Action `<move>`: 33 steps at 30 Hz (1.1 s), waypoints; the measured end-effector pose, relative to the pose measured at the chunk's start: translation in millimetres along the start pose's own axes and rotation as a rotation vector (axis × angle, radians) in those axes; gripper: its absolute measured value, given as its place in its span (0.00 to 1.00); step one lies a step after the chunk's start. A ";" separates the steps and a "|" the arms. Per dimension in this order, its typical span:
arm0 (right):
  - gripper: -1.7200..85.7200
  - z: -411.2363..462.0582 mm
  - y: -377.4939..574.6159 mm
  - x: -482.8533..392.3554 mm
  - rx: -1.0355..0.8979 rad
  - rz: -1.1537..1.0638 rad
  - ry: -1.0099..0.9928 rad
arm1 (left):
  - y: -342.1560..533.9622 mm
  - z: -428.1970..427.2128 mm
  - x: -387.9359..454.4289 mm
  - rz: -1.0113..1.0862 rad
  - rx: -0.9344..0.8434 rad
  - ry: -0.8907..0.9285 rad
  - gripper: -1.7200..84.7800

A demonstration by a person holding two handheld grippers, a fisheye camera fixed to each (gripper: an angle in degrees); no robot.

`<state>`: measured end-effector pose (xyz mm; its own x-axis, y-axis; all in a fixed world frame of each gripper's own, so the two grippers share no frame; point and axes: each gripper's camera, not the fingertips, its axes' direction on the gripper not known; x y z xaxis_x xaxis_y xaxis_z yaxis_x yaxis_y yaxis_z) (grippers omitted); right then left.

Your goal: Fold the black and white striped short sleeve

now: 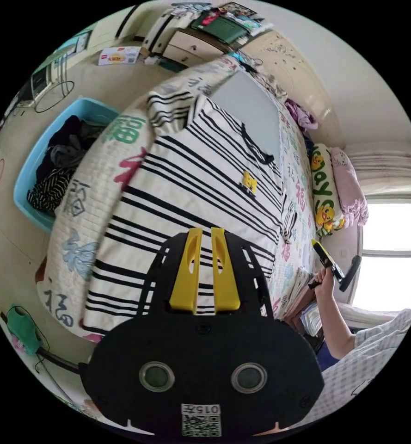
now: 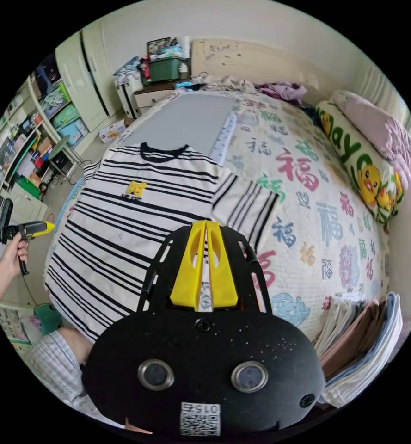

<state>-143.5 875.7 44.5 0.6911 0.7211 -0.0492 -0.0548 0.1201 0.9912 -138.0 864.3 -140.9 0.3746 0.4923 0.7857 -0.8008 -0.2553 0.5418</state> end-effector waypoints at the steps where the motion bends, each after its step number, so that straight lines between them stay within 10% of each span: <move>1: 0.02 5.3 -16.2 -36.8 -0.008 -0.038 -0.072 | -9.2 2.9 -23.6 -0.025 0.029 0.005 0.05; 13: 0.03 114.5 -236.4 -307.2 -0.167 -0.204 -0.424 | -131.6 174.3 -168.7 -0.130 0.053 0.124 0.03; 33: 0.13 249.3 -470.8 -456.1 -0.494 -0.182 -0.194 | -155.0 463.8 -109.1 0.219 -0.065 0.257 0.10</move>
<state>-253.2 320.1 -369.2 0.8385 0.5255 -0.1439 -0.2213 0.5699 0.7914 162.0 464.2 -172.1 0.0668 0.6271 0.7761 -0.8804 -0.3290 0.3415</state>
